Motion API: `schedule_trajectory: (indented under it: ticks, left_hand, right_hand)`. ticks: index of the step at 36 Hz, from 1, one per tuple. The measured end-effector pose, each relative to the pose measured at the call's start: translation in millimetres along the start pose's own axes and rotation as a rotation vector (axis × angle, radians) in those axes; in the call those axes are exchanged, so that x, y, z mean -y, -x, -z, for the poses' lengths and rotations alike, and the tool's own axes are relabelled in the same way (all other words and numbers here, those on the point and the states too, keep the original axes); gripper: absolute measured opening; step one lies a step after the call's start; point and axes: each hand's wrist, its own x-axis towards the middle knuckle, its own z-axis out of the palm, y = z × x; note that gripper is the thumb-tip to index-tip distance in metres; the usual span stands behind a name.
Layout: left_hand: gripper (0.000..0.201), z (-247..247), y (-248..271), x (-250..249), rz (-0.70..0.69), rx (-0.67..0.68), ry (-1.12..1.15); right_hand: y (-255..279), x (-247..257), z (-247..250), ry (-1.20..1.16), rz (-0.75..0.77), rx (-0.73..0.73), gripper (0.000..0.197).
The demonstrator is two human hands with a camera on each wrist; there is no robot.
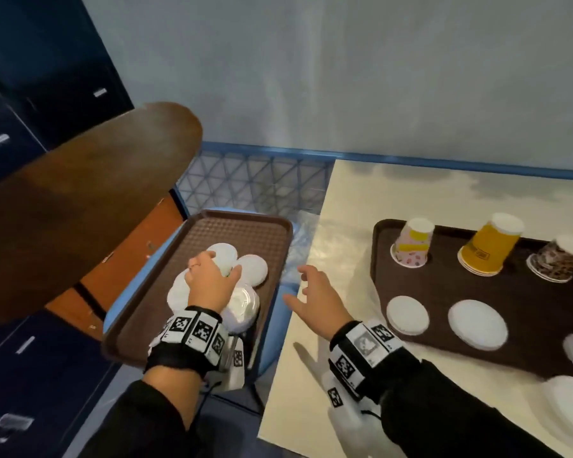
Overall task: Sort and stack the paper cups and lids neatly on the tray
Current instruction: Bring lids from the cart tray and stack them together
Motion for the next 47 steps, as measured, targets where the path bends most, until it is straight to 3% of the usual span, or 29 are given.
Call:
schedule_trajectory:
  ticks: [8,15,22,31,35,40,47]
  left_hand:
    - [0.078,19,-56,74,0.202,0.111,-0.019]
    - [0.072,15,-80,105,0.297,0.281,0.027]
    - [0.068,22,-85,123,0.284,0.398,0.042]
    - [0.041,35,-82,139,0.216,0.555,0.205]
    - [0.048,36,-82,144,0.238,0.561,0.205]
    - [0.031,36,-78,143,0.262,0.595,0.185]
    - [0.047,36,-77,147,0.281,0.587,0.225]
  right_hand:
    - [-45,10,-79,0.114,-0.138,0.124,0.067]
    - [-58,19,-112,0.155,-0.189,0.13,0.067]
    - [-57,21,-127,0.247,-0.257,0.164,0.074]
    - [-55,22,-135,0.424,-0.268,0.196,0.079]
    - [-55,24,-136,0.405,-0.3,0.214,0.082]
    - [-52,24,-133,0.34,-0.307,0.23,0.08]
    - [-47,19,-130,0.222,-0.26,0.193,0.074]
